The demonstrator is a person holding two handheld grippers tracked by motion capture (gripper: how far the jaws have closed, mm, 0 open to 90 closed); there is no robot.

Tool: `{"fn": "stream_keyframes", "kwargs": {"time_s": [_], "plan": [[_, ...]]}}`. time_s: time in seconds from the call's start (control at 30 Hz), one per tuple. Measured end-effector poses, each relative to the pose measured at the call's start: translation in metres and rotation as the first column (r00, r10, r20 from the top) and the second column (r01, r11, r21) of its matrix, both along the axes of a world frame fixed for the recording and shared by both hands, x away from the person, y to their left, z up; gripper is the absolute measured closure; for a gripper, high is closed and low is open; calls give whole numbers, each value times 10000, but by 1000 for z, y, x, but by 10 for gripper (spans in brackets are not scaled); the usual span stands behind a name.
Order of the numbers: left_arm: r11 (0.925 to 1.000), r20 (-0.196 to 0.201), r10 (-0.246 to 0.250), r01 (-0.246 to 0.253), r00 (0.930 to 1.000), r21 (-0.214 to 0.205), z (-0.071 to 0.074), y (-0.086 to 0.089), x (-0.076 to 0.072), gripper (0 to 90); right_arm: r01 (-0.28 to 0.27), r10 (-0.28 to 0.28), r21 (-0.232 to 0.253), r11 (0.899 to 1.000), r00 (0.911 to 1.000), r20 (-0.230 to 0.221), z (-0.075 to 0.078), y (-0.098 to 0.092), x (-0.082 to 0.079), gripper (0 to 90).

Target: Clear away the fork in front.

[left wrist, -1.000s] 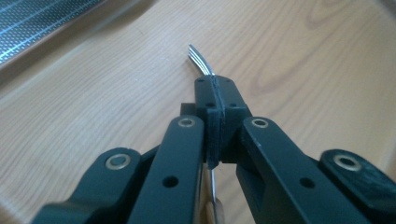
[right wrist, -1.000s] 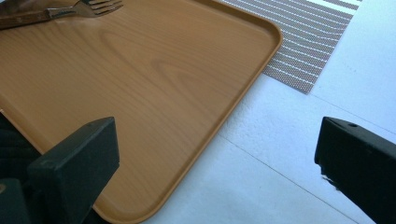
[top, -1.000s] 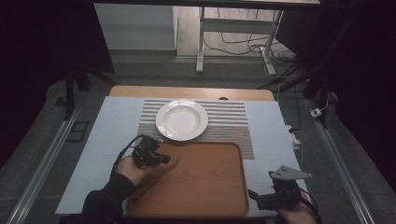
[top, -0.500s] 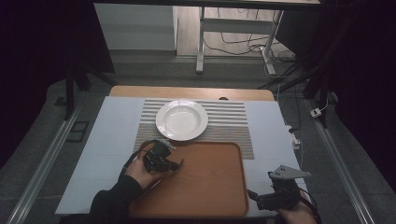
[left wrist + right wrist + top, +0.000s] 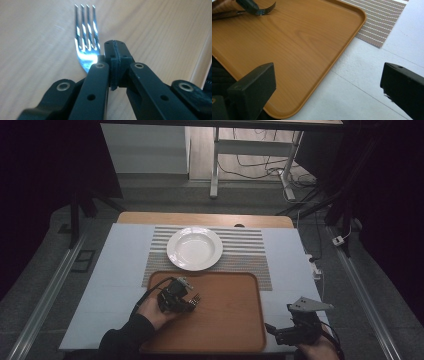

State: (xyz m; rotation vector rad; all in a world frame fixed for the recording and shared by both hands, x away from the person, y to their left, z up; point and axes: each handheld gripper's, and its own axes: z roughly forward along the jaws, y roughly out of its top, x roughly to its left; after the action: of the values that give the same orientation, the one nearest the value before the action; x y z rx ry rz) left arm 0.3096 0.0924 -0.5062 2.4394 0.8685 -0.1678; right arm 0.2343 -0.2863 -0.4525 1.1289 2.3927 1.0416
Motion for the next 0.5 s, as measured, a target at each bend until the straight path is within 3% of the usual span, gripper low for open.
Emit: {"fn": "stream_keyframes", "kwargs": {"time_s": [0.13,0.17,0.5], "plan": [[9986,50,-102,99,9999,510,-6,-4,-1,887,-7,7,-3,10000,10000,-3,0,0,0,7],[9989,48,-32,29,10000,461,-6,-3,-1,887,1,-1,-3,10000,10000,-10,0,0,0,7],[9910,218,1158,-1170,9930,657,-6,22,12,887,-4,4,-34,10000,10000,-44,0,0,0,7]]}}
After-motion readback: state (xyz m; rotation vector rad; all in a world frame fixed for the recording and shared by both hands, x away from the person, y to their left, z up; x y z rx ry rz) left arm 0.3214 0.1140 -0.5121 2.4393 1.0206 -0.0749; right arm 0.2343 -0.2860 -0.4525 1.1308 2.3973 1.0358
